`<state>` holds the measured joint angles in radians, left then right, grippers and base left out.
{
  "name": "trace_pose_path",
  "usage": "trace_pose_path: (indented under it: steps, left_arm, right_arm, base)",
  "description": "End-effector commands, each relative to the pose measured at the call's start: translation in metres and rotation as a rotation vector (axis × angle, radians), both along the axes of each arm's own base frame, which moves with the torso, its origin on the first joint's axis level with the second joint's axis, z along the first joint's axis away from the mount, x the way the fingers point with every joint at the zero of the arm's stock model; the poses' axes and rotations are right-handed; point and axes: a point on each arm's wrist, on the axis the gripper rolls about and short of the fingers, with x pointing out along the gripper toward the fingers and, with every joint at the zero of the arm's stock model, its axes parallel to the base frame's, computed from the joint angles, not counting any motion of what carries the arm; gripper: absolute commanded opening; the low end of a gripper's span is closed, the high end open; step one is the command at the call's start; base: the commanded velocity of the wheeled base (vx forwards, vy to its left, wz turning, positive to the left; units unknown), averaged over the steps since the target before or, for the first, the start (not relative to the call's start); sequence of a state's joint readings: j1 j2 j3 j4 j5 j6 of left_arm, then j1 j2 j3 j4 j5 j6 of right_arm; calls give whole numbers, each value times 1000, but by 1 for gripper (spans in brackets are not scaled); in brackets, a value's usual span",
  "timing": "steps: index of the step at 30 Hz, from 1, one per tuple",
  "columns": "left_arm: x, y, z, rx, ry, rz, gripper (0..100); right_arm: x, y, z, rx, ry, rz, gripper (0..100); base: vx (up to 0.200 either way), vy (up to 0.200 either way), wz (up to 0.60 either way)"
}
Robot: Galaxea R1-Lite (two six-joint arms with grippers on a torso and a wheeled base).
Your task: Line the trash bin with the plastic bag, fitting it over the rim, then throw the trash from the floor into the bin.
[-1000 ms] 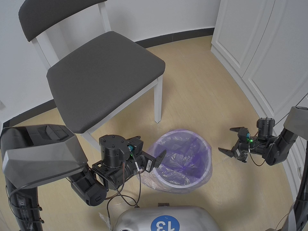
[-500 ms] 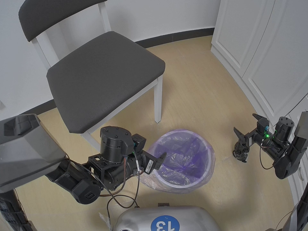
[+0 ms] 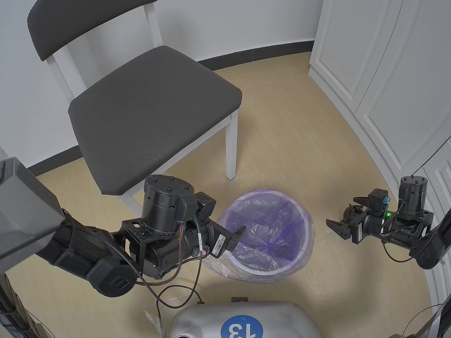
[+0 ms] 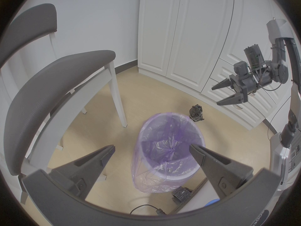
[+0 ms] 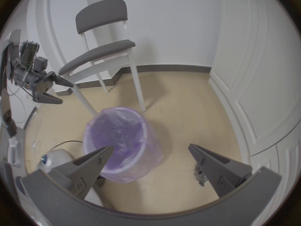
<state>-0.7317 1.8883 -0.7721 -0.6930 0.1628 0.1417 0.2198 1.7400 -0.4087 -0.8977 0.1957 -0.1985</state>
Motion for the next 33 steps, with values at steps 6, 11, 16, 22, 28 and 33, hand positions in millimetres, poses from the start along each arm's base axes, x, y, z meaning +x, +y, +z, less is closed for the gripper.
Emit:
trace_pose_path:
  steps: [6, 11, 16, 22, 28, 33]
  left_arm:
    - [-18, -11, 9, 16, -6, -60, 100]
    - [-12, -10, -6, 259, 53, -57, 100]
    - [4, -28, -7, 333, 115, -77, 100]
    - [26, -40, -21, 436, 76, -188, 100]
    - [40, -34, -38, 549, 46, -347, 100]
    - [44, -33, -42, 552, 76, -390, 100]
  right_arm:
    - [-72, -4, 87, 124, -159, 41, 100]
    - [-90, -12, 78, 95, -11, 11, 100]
    - [-90, -14, 74, 66, 89, 0, 100]
    - [-81, -25, 67, 47, 108, -50, 100]
    - [-78, -36, 58, -13, 110, 5, 100]
    - [-80, -54, 55, -30, 63, 114, 100]
  base:
    - [0, 0, 0]
    - [0, 0, 0]
    - [0, 0, 0]
    - [0, 0, 0]
    - [0, 0, 0]
    - [0, 0, 0]
